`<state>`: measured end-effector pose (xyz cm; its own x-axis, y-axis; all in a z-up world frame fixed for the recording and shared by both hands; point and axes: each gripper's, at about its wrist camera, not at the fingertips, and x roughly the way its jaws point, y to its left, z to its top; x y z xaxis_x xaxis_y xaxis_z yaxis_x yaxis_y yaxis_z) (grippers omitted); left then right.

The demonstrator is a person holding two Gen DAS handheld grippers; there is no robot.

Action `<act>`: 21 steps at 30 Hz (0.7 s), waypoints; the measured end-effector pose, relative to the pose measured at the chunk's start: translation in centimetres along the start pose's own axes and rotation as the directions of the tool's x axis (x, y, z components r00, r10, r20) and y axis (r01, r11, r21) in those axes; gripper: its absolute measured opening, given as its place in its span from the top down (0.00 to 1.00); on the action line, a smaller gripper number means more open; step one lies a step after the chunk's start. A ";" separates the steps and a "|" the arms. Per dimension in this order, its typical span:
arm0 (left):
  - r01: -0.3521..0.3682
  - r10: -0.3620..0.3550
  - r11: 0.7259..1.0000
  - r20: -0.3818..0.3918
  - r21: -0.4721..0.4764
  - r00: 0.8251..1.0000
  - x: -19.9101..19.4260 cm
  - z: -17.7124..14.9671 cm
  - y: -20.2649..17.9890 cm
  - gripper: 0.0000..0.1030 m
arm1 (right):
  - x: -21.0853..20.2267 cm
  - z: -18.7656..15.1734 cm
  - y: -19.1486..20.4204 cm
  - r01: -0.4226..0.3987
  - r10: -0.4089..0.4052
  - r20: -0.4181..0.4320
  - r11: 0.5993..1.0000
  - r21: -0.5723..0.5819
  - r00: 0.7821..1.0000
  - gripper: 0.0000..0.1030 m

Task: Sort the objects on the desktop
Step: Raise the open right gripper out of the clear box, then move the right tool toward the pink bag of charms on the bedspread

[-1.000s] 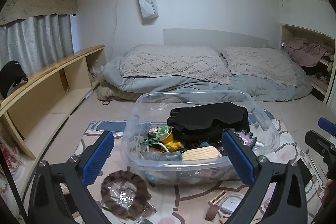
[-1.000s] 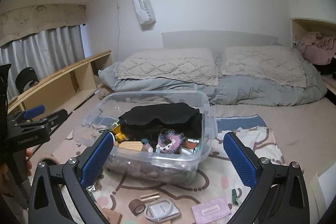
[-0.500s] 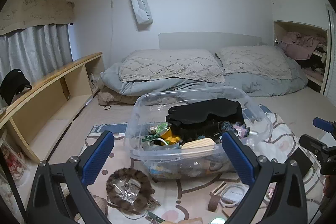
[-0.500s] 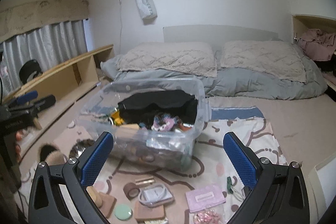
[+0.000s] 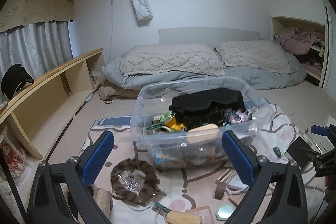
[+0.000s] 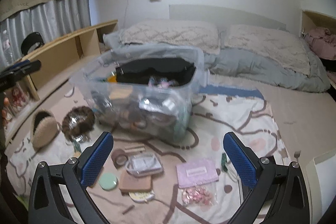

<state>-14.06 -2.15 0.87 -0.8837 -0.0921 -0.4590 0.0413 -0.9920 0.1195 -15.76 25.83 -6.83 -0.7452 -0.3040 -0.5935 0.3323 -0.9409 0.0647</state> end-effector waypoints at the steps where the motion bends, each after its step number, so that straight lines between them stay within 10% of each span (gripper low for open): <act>1: 0.000 0.000 1.000 -0.004 0.002 1.000 0.0 -0.2 0.1 0.00 | 0.4 -0.5 -0.4 0.001 -0.001 -0.019 1.000 0.002 1.000 0.00; 21: -0.070 0.095 0.990 -0.210 0.123 0.973 5.0 -8.5 1.8 0.00 | 7.6 -7.5 -7.3 0.165 -0.115 -0.341 0.979 0.122 0.933 0.00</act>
<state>-14.42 -5.19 -8.73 -0.7581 -0.2023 -0.6200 0.0459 -0.9649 0.2587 -19.50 31.54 -17.78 -0.5362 -0.1248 -0.8349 0.1320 -0.9892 0.0631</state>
